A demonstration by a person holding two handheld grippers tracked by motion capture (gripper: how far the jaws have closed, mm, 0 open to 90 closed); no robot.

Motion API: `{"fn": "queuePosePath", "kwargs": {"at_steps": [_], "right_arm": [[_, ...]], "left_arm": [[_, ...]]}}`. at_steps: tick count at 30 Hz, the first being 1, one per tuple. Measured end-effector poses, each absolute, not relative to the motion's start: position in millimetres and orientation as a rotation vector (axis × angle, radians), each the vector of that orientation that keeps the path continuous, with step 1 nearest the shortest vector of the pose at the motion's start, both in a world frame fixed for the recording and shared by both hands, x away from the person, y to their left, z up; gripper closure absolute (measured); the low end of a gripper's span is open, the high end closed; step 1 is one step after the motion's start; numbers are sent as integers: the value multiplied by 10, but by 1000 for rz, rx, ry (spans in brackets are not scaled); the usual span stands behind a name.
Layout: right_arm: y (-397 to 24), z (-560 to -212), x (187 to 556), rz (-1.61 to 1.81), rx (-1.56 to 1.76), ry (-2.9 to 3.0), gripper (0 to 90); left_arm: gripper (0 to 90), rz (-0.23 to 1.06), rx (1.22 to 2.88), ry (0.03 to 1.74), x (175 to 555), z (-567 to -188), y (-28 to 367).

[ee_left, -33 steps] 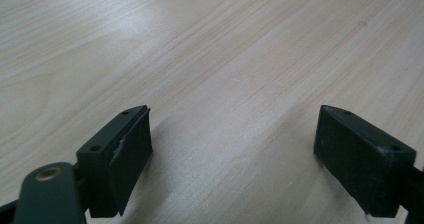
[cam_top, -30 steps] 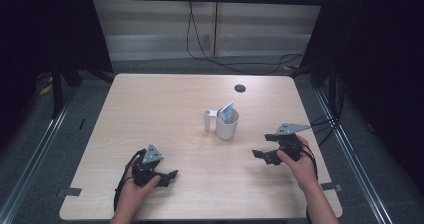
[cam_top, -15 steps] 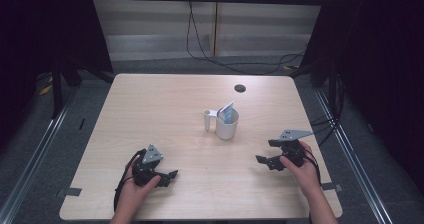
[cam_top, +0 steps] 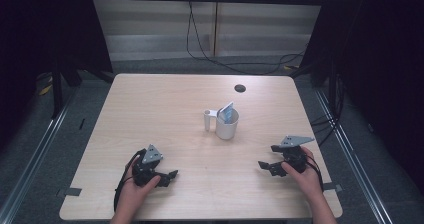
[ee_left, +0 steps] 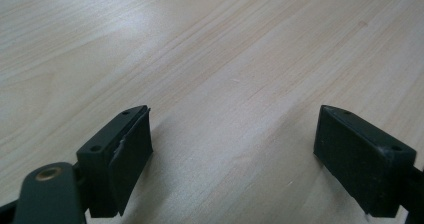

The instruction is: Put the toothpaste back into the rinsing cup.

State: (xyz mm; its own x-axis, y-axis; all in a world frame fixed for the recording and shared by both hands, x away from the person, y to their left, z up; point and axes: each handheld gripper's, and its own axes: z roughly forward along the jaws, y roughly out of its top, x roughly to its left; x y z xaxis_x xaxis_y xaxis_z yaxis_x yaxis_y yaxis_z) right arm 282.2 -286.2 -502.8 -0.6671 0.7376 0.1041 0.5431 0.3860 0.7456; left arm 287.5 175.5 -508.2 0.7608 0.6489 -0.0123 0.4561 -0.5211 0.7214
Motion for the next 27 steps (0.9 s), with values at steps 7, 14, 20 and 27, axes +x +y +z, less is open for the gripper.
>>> {"fn": "queuePosePath", "kwargs": {"at_steps": [7, 14, 20, 27], "right_arm": [[-2881, -5088, 2765, 1107, 1127, 2402, 141], [-2894, -5114, 2729, 1082, 1112, 2403, 144], [-2888, -5118, 2708, 1052, 1091, 2404, 143], [-2891, -5116, 2707, 1047, 1099, 2404, 140]], "left_arm": [[153, 332, 2212, 823, 2874, -5083, 1755], [153, 330, 2211, 824, 2873, -5083, 1754], [153, 329, 2210, 825, 2872, -5084, 1754], [153, 329, 2209, 826, 2871, -5084, 1753]]}}
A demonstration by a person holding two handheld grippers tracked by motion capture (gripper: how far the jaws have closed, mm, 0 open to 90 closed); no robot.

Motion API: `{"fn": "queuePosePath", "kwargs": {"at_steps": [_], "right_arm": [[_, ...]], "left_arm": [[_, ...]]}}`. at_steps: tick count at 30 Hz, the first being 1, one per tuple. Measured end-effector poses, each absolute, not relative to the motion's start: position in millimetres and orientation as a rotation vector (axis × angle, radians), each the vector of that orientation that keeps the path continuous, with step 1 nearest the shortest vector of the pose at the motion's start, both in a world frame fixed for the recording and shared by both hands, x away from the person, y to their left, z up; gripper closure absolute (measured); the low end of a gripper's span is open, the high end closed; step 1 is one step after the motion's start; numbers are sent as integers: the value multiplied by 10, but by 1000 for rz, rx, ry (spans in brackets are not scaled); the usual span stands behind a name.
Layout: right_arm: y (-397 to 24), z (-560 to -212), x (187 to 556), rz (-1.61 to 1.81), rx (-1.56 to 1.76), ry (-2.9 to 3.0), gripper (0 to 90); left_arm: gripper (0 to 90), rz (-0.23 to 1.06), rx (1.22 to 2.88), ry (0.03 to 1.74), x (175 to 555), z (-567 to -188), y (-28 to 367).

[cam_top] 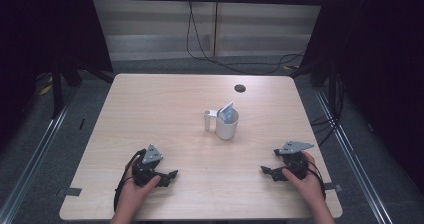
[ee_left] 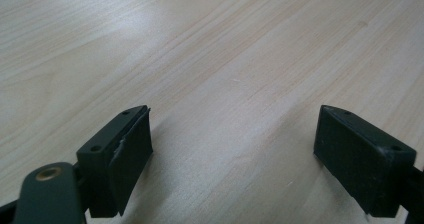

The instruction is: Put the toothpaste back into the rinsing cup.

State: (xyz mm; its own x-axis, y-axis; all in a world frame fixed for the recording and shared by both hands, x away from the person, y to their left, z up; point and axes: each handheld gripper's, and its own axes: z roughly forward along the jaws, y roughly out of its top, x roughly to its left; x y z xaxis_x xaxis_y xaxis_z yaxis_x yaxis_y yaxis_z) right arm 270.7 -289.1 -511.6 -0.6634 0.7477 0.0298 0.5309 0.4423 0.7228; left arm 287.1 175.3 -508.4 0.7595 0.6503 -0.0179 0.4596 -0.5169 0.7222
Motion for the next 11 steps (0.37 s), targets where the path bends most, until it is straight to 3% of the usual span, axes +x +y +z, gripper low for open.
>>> {"fn": "queuePosePath", "kwargs": {"at_steps": [11], "right_arm": [[-2891, -5119, 2708, 1054, 1099, 2403, 141]], "left_arm": [[153, 327, 2209, 826, 2871, -5085, 1753]]}}
